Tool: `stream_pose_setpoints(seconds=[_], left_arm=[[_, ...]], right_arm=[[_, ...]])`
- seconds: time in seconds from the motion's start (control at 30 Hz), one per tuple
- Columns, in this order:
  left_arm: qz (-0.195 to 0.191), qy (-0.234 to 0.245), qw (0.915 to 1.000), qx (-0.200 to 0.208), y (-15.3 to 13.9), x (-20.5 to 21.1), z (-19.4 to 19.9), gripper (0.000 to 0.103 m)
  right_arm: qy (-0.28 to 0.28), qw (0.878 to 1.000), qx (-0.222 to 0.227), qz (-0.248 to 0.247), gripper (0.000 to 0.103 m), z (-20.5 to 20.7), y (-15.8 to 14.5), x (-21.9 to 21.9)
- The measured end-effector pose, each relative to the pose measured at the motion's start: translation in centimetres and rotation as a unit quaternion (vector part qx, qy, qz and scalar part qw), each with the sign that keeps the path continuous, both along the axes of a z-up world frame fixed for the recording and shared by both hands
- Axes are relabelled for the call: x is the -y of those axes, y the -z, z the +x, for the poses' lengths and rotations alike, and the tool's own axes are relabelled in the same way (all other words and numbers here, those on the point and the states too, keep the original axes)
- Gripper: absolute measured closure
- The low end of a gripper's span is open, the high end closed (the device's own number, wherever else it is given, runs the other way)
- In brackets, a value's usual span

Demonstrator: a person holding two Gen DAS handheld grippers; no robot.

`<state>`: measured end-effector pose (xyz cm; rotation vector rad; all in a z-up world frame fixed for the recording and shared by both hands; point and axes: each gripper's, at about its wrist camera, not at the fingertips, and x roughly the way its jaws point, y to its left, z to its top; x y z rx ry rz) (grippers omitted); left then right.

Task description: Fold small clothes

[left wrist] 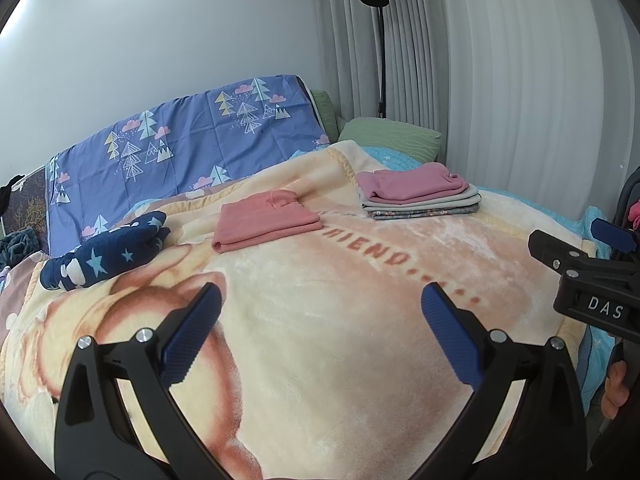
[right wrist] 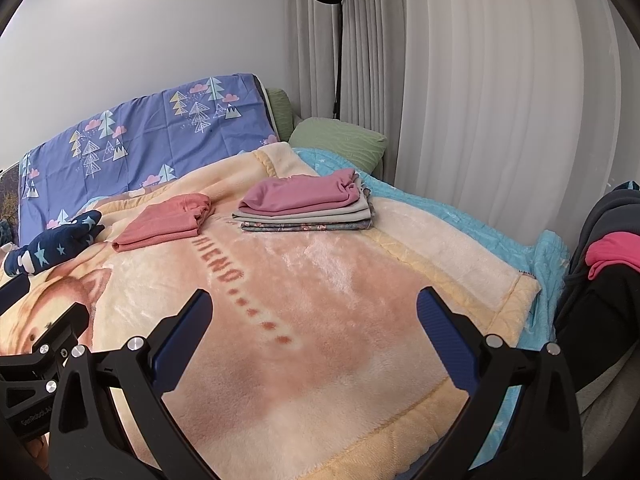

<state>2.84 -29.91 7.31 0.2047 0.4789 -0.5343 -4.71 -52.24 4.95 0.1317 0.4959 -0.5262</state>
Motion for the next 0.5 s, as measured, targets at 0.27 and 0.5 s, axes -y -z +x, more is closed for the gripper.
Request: stream_pose_setpoints(seconds=[0.27, 0.5], left_arm=[[0.0, -0.002, 1.0, -0.002, 0.48, -0.33, 0.05, 0.002], [0.0, -0.002, 1.0, -0.003, 0.5, -0.4, 0.05, 0.002]], right_arm=[[-0.001, 1.0, -0.002, 0.002, 0.001, 0.14, 0.21, 0.06], [-0.002, 1.0, -0.002, 0.001, 0.001, 0.32, 0.25, 0.23]])
